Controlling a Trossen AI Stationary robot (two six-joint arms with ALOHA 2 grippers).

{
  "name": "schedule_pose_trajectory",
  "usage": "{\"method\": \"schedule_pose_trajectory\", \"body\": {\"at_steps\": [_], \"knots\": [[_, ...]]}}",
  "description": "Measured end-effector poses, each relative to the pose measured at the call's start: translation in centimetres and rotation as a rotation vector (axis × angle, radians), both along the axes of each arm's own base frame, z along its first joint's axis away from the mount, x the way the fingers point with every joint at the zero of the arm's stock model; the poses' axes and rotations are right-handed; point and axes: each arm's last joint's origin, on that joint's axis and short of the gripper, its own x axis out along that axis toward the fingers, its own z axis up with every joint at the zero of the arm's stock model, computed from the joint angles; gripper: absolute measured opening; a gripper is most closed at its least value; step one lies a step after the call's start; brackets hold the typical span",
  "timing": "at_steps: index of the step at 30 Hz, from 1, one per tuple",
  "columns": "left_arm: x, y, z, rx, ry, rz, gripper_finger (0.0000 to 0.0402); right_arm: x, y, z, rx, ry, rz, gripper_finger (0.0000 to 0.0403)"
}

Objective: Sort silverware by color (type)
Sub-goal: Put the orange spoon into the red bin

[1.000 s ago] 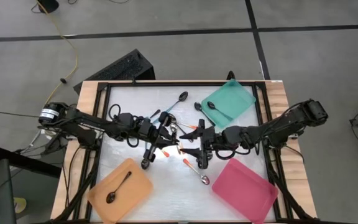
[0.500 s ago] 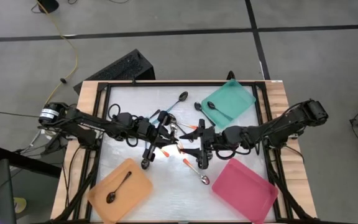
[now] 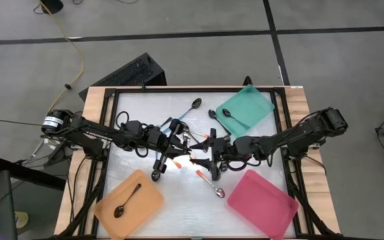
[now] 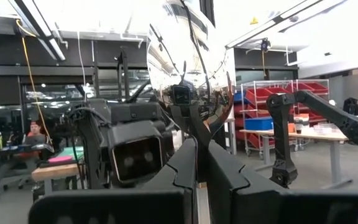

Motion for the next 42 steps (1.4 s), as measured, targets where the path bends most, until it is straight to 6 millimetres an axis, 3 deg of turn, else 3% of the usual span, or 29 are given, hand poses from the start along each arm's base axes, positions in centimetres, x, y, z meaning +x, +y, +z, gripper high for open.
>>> {"method": "schedule_pose_trajectory", "body": {"at_steps": [18,23,34,42], "knots": [[0.1,0.0,-0.3,-0.014,0.035,0.000,0.0003,0.7,-0.9,1.5,-0.007,-0.028,-0.026,0.0240],[0.1,0.0,-0.3,-0.015,0.036,0.001,0.0003,0.7,-0.9,1.5,-0.008,-0.025,-0.025,0.0190],[0.2,0.1,-0.4,-0.027,0.058,0.004,0.0003,0.7,-0.7,1.4,-0.018,-0.018,0.025,0.0020],[0.2,0.1,-0.5,-0.060,0.077,0.013,0.0004,0.6,-0.2,1.4,-0.012,-0.018,0.002,0.0013]]}}
